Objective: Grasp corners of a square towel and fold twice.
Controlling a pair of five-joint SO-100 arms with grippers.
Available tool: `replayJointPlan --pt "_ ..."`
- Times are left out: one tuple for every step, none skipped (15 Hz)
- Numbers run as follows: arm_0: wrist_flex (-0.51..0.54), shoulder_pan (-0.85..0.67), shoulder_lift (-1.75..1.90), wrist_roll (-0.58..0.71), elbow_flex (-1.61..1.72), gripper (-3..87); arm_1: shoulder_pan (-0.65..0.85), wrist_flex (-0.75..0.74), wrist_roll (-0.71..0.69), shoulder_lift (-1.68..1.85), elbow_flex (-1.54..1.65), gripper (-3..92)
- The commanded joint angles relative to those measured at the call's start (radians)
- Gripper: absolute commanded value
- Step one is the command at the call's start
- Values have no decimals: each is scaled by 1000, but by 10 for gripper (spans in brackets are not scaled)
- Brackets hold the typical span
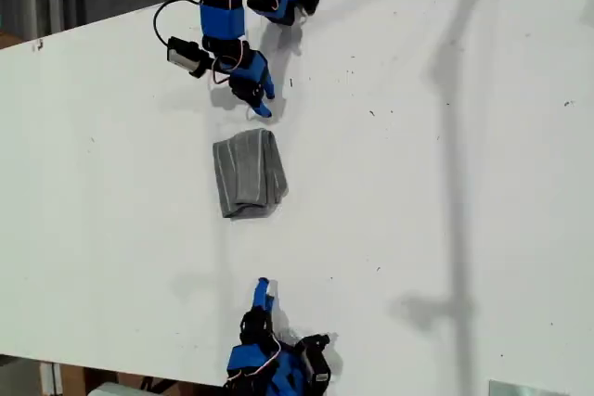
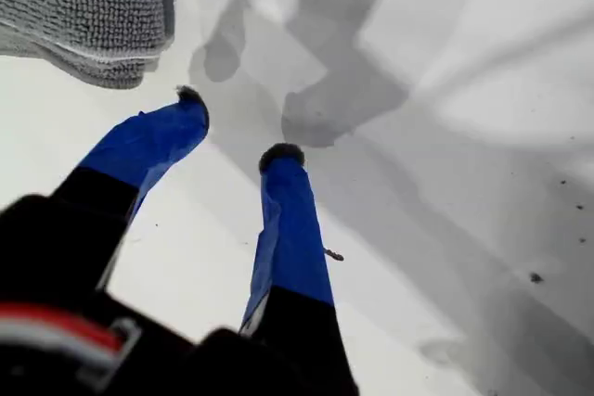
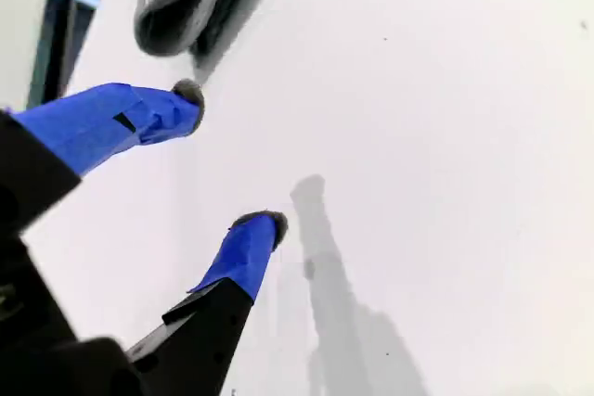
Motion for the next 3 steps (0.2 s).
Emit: replayJointPlan --pt "-14 15 5 74 5 219 -14 -14 -3 11 -32 174" --pt "-14 15 5 74 5 211 -20 -14 -2 11 -31 174" --pt "-14 15 5 74 5 203 -25 -14 -2 12 -31 174"
